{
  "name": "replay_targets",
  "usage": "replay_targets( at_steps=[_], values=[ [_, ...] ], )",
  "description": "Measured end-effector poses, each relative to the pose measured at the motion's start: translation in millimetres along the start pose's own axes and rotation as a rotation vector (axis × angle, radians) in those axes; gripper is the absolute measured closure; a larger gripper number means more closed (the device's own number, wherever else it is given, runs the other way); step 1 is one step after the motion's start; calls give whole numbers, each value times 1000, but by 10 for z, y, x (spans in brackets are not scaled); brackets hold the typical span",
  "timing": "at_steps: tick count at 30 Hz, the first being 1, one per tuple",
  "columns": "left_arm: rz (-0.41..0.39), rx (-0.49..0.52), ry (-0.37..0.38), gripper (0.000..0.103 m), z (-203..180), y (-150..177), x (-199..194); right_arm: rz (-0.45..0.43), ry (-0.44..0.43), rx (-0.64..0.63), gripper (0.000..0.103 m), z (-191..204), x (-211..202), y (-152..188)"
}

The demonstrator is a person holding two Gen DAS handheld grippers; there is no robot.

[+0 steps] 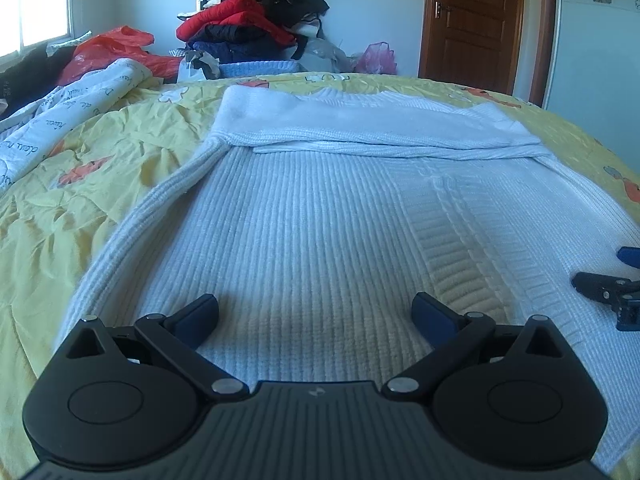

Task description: Fold small clothes

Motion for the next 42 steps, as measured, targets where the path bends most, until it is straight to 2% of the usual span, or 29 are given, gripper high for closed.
replay_targets(
  at_steps=[42],
  values=[
    [-5, -2, 11, 0, 1, 3, -21, -2, 3, 11, 0, -13, -110, 95]
  ],
)
Point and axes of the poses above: each gripper's, at about its wrist camera, not at the fingertips, and x roughly the way its jaws point, z to its left, y to its underside, the point moved 5 cm from there along x, roughly the way its jaws point, and after that the axes turned 14 degrees about x, right-handed, at the moved point
